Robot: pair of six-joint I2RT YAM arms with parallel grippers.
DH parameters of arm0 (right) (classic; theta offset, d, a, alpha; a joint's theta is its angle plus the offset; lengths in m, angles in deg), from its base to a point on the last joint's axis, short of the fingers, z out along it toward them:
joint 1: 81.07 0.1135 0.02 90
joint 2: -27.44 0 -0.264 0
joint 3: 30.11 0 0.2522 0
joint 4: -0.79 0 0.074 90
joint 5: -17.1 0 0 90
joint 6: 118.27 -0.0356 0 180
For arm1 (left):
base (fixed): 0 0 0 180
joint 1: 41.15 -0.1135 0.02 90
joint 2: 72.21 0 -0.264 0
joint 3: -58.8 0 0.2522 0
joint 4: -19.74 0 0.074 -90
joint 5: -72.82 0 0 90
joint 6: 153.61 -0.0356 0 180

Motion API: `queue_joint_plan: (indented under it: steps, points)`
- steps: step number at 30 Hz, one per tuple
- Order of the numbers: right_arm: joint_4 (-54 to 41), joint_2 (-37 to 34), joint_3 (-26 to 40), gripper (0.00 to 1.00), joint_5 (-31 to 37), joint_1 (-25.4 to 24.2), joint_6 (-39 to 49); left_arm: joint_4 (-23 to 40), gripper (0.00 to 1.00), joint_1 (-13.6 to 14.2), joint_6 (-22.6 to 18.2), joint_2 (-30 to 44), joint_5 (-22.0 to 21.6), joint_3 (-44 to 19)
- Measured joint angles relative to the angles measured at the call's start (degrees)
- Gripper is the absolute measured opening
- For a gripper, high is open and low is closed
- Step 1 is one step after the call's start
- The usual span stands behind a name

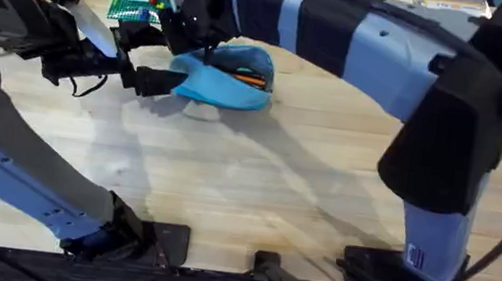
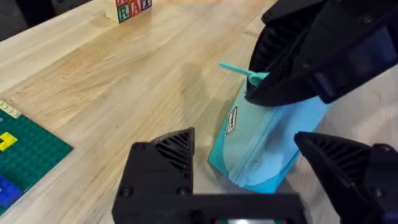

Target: Unzip the bag, pick up the pens from the table one at a time and place them inside, then zip the bag closed.

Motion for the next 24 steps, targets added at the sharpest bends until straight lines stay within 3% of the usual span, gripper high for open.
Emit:
queue_joint_plan:
  steps: [12,13,16,20,21,24]
  points:
    - [0.0,0.02,0.0,0.031,0.0,0.0,0.0,0.0,0.994,0.0,0.0,0.02,-0.02,0.0]
    - [0.0,0.02,0.0,0.031,0.02,0.0,0.0,0.01,0.952,0.0,0.23,0.0,0.0,0.0]
    - [0.0,0.0,0.0,0.031,0.0,0.0,0.0,-0.04,0.647,0.0,0.45,0.0,0.0,0.0]
    - [0.24,0.0,0.0,0.031,0.02,0.0,0.0,0.38,0.146,0.02,0.65,0.02,0.07,0.01]
    - [0.24,0.0,0.0,0.031,0.0,0.0,0.0,0.33,0.068,0.1,0.57,0.0,0.1,0.02]
    - [0.23,0.01,0.0,0.031,0.02,0.0,0.0,0.31,0.045,0.15,0.6,0.0,0.1,0.02]
